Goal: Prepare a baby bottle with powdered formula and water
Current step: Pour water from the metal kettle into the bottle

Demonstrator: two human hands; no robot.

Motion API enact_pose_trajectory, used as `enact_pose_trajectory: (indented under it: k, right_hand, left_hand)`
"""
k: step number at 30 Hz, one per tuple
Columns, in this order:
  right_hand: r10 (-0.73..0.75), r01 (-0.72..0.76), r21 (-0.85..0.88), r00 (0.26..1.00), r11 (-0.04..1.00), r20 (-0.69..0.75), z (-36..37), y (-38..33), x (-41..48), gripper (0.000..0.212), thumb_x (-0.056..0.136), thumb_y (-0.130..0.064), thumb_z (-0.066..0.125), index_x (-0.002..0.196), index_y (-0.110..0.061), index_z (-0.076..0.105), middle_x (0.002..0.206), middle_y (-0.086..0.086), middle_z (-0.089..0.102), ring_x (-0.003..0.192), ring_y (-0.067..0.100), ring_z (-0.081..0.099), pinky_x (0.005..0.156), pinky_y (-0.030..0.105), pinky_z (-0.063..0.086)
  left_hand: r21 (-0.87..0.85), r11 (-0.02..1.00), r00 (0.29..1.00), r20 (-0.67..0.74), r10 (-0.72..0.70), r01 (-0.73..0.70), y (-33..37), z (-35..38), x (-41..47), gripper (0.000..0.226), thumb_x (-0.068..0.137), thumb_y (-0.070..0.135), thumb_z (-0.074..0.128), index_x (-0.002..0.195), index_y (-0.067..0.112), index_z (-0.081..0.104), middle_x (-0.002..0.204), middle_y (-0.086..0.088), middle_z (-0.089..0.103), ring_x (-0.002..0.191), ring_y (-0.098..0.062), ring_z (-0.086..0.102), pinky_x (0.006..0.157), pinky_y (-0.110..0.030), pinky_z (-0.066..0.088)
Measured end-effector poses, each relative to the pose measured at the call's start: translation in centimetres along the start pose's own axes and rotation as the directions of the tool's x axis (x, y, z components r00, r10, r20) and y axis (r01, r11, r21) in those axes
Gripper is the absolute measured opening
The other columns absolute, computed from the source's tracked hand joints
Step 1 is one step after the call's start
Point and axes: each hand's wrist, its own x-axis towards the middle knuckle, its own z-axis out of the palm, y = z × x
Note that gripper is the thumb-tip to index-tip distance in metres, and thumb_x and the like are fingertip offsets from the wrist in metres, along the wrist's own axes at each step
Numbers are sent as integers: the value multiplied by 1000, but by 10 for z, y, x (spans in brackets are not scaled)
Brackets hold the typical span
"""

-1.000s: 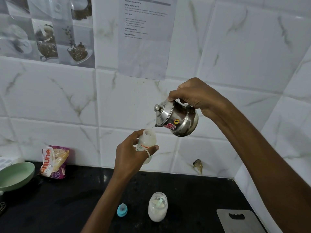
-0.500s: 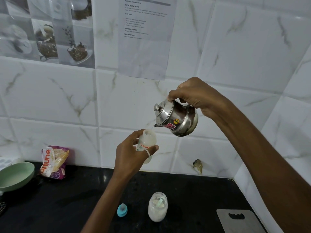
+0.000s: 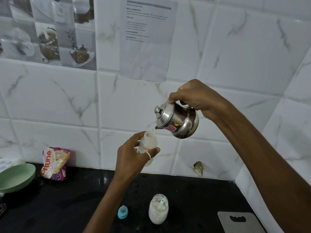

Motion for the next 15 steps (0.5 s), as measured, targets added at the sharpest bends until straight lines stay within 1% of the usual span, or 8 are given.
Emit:
enact_pose_trajectory:
  k: [4,9,12,15]
  right_hand:
    - [2,-2,-10,1000,1000,-1,1,-1,-1,22,74,-23,77,73,-13,58,75,8,39,73,20,37,61,33,28]
    - [-1,1,-9,1000,1000,1,0,-3,-1,25,74,-21,77,71,-11,55,75,8,39,73,20,36,59,33,27]
    - [-1,1,-11,1000,1000,6,-1,-5,-2,26,74,-21,77,71,-12,53,75,8,39,73,20,36,59,33,26]
    - [-5,5,-19,1000,1000,14,-2,-8,-1,27,75,-21,77,71,-11,53,74,8,39,71,20,36,58,32,27]
  left_hand:
    - [-7,1000,1000,-1,3,-3,2,-2,1,63,75,35,91,132,30,64,122,14,65,113,-13,62,81,-14,47]
    - [-7,1000,1000,2,1,-1,3,-4,2,62,75,35,91,130,31,64,125,12,66,112,-12,62,85,-18,48]
    - [3,1000,1000,5,1,-1,3,-4,2,61,74,36,91,128,35,62,121,16,63,111,-12,61,80,-12,45]
    - [13,1000,1000,6,4,-4,2,-4,2,62,75,37,91,129,35,61,121,17,61,111,-11,60,78,-9,43]
